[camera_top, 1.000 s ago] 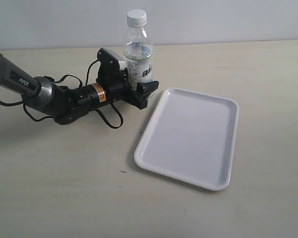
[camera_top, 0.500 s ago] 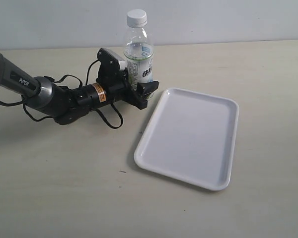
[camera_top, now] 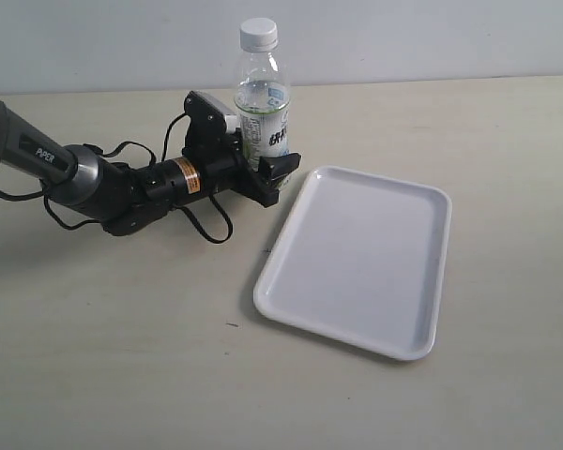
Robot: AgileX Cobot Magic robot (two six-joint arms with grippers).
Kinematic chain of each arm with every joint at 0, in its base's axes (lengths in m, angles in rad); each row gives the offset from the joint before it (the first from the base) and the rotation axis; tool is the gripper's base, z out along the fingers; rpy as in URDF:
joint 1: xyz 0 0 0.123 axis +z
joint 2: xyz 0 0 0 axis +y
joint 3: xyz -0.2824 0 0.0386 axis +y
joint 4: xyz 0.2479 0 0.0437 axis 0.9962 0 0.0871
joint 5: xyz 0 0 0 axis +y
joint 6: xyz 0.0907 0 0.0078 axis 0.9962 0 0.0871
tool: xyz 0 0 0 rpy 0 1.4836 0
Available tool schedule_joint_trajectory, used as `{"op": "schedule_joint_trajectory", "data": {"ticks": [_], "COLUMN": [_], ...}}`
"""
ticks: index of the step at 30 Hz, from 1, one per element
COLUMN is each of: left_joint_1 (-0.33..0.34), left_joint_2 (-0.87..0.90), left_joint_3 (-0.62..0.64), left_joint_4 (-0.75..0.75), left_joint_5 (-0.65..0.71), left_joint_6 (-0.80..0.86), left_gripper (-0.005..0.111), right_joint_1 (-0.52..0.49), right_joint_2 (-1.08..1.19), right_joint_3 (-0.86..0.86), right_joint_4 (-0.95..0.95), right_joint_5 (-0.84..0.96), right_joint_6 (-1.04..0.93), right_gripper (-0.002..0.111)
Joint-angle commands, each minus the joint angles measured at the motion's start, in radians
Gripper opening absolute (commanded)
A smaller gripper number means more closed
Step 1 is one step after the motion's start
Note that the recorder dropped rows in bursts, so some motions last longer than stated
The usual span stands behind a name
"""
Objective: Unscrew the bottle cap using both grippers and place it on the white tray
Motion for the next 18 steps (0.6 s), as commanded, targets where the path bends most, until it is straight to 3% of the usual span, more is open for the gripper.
{"op": "schedule_joint_trajectory", "data": {"ticks": [1,5,12,18], "left_joint_1": [-0.006,-0.006,-0.006,-0.006], "left_joint_2": [-0.007,-0.007,-0.007,-0.007], "left_joint_3": [-0.002,-0.002,-0.002,-0.002], "left_joint_4": [0.0,0.0,0.008,0.014], "left_joint_5": [-0.025,-0.025,-0.025,-0.023], "left_joint_6": [0.008,0.008,0.008,0.006], "left_gripper": [0.0,0.0,0.0,0.0], "right_joint_1": [-0.005,-0.005,-0.005,-0.005], "right_joint_2": [-0.005,0.098,0.455,0.783], "right_joint_3": [-0.07,-0.225,-0.547,-0.817], "right_joint_4": [-0.032,-0.033,-0.033,-0.189], "right_joint_5": [-0.039,0.053,0.271,0.565], "right_joint_6": [-0.084,-0.214,-0.651,-0.705], "right_gripper": [0.0,0.0,0.0,0.0]}}
